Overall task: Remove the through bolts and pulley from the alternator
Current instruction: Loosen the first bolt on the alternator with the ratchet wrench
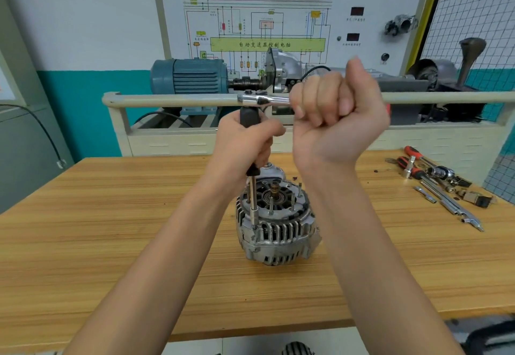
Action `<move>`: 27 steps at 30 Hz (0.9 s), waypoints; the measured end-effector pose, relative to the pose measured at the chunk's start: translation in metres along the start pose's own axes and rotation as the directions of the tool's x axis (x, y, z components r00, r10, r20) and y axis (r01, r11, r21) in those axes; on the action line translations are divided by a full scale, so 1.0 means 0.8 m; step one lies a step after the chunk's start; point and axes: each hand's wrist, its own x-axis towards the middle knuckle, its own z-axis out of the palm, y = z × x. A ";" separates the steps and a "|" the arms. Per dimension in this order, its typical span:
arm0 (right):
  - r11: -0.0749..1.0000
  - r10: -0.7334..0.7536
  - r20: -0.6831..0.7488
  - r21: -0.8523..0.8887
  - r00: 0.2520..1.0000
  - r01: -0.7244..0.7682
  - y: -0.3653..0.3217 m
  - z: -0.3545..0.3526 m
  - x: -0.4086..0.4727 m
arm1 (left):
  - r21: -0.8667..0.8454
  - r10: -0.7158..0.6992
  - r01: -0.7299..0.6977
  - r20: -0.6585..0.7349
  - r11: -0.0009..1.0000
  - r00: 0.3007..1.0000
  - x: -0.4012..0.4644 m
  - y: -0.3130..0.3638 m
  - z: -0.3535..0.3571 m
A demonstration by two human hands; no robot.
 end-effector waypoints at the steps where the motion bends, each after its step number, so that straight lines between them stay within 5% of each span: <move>1: 0.995 0.092 -0.061 0.053 0.994 -0.089 -0.004 -0.006 0.010 | -0.030 -0.012 0.014 0.079 0.999 0.997 0.002 0.001 -0.006; 4: 0.904 0.360 -0.153 0.300 0.920 -0.304 -0.004 -0.021 0.033 | -0.127 -0.045 0.097 0.358 0.987 0.933 0.009 0.007 -0.023; 7: 0.808 0.459 -0.124 0.471 0.880 -0.355 0.003 -0.029 0.040 | -0.118 -0.080 0.167 0.529 0.979 0.845 0.010 0.011 -0.025; 13: 0.953 0.201 -0.111 0.250 0.973 -0.168 -0.001 -0.016 0.016 | -0.055 -0.113 0.120 0.121 0.991 0.986 0.005 0.006 -0.003; 16: 0.998 -0.052 0.006 0.040 0.999 0.052 0.003 0.000 -0.006 | 0.036 -0.060 0.065 -0.138 0.997 0.989 0.006 0.004 0.014; 20: 0.949 -0.271 0.100 -0.139 0.957 0.283 0.011 0.011 -0.024 | 0.063 0.002 0.012 -0.220 0.998 0.976 0.002 0.002 0.024; 24: 0.999 -0.001 0.051 0.043 0.999 -0.001 -0.001 -0.007 -0.001 | 0.010 -0.013 0.013 -0.034 1.000 0.999 -0.002 0.005 0.002; 27: 0.910 0.298 -0.096 0.329 0.950 -0.252 -0.003 -0.028 0.025 | -0.040 -0.035 0.042 0.151 0.998 0.988 0.002 0.010 -0.010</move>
